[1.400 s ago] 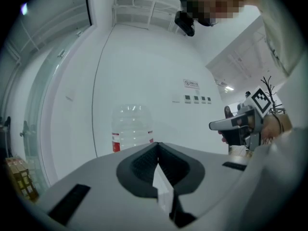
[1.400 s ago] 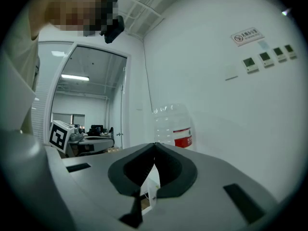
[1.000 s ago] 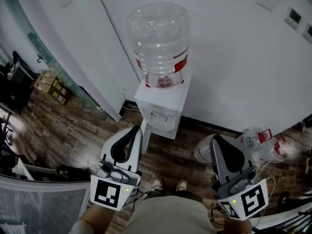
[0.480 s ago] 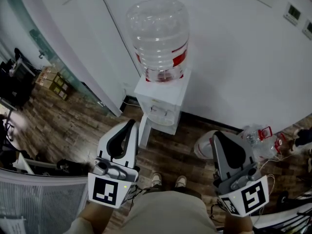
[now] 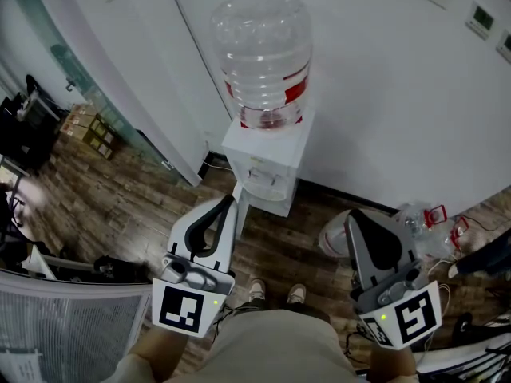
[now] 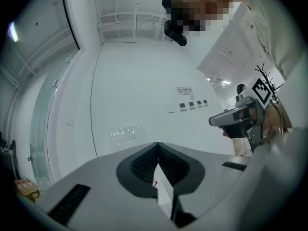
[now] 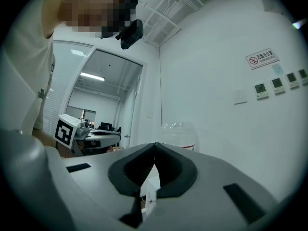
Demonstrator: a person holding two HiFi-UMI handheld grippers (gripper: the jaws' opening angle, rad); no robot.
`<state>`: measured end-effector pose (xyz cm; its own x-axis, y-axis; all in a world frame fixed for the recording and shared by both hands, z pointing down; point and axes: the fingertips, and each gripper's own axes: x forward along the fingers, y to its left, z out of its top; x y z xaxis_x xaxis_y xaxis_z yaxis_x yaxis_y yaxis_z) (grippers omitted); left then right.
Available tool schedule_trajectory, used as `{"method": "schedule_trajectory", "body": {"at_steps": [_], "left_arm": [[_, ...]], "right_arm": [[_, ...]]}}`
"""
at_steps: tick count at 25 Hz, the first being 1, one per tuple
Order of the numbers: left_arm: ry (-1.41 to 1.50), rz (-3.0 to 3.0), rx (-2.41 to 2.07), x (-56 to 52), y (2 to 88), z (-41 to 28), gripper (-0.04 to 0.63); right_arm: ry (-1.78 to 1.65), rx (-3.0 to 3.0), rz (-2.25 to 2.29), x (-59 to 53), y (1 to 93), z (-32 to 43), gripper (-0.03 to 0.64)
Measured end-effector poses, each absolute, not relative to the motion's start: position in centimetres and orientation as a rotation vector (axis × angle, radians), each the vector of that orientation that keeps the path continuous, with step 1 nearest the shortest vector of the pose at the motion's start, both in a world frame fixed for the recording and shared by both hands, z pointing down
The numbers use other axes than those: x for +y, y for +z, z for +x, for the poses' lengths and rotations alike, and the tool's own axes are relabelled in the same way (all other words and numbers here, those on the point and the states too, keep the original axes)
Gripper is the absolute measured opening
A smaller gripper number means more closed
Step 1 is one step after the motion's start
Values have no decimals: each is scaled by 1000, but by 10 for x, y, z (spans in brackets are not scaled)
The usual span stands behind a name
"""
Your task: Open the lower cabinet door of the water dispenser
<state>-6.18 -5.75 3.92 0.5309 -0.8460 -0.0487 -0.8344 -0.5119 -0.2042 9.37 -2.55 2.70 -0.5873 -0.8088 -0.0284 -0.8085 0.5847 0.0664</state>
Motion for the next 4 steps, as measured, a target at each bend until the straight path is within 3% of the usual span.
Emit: {"method": "schedule_trajectory", "body": {"at_steps": [4], "left_arm": [[-91,-2564,1430,-54,37,-62,6]], "right_arm": [[-106,-2785,1426,-24,28,97,8]]}}
